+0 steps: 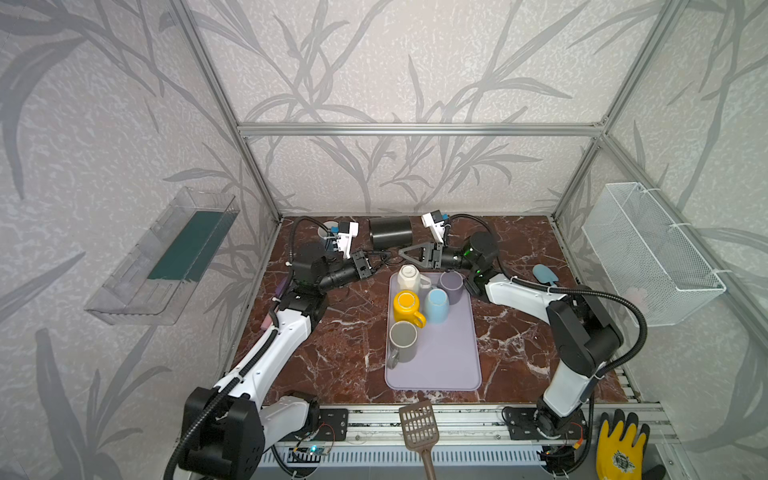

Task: Turn the mug right side up
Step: 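Open and withdraw the right gripper while the left gripper turns the mug mouth-up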

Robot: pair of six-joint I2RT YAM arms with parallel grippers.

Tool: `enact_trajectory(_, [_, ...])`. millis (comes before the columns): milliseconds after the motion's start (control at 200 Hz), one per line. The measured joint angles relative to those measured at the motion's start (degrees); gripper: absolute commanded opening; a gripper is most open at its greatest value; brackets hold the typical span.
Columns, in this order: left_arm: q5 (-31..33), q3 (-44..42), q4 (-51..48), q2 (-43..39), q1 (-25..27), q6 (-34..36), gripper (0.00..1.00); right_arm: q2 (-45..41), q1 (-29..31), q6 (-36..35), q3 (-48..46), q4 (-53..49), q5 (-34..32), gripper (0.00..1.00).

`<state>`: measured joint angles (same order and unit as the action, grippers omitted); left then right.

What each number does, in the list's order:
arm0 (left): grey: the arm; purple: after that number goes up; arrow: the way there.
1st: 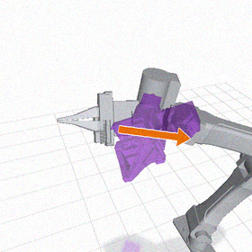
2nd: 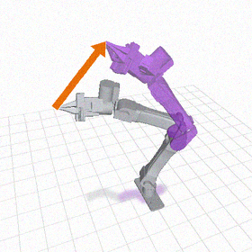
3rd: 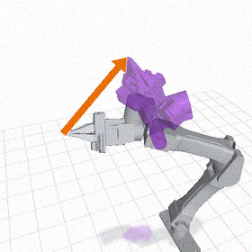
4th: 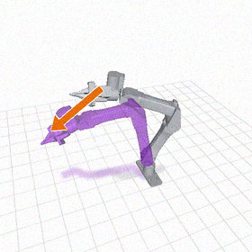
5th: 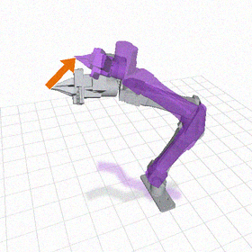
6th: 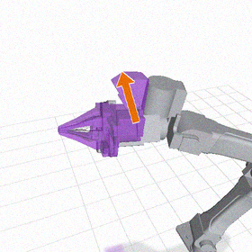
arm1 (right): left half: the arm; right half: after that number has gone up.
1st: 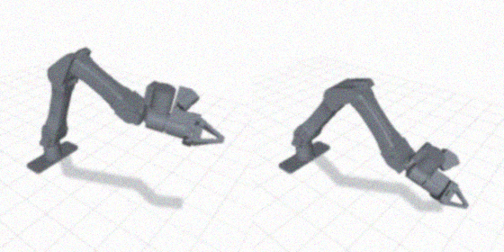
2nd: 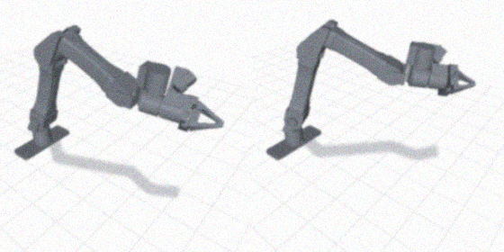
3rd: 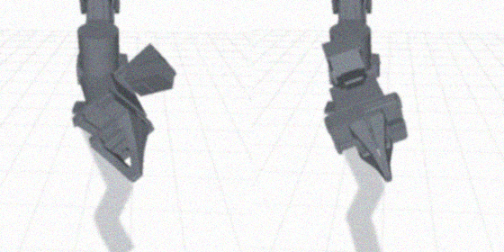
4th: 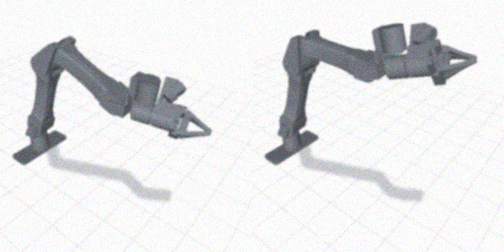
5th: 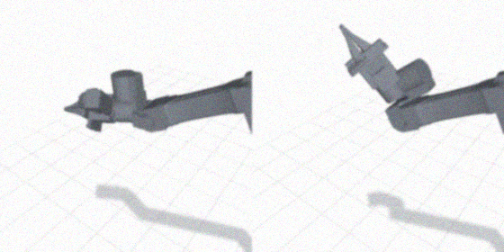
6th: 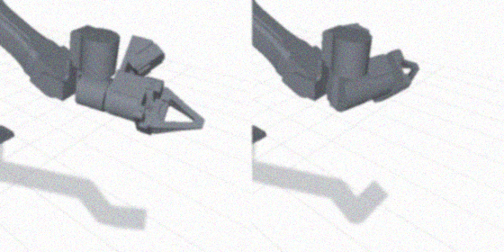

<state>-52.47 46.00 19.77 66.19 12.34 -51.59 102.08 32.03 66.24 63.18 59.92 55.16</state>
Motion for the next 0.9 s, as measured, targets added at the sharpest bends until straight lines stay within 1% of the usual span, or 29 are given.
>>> enact_trajectory(125, [0.00, 0.00, -1.14, 0.00, 0.00, 0.46, 0.00, 0.00, 0.09, -0.42, -0.02, -0.24, 0.20, 0.62])
enact_trajectory(335, [0.00, 0.15, -3.58, -0.35, 0.00, 2.08, 0.00, 0.00, 0.22, -2.43, -0.15, -2.40, 0.42, 0.64])
enact_trajectory(465, [0.57, 2.03, -10.34, -0.70, 0.04, 5.81, 0.00, -0.70, 0.24, -5.77, -1.25, -6.05, 0.37, 0.64])
enact_trajectory(580, [2.40, 4.31, -18.18, -1.29, 0.04, 10.45, 0.00, -2.82, 0.24, -10.14, -2.95, -11.47, 0.28, 0.66])
enact_trajectory(675, [4.13, 6.34, -23.76, -1.31, 0.04, 13.97, 0.00, -6.21, 0.24, -15.34, -4.48, -18.71, -0.33, 0.67])
enact_trajectory(780, [6.32, 8.39, -29.16, -1.31, 0.04, 17.51, 0.00, -10.86, 0.24, -22.40, -5.57, -27.74, -2.43, 0.67])
enact_trajectory(900, [8.90, 9.51, -33.18, -1.27, 0.04, 20.55, 0.00, -16.22, 0.24, -29.22, -6.49, -36.28, -5.27, 0.67])
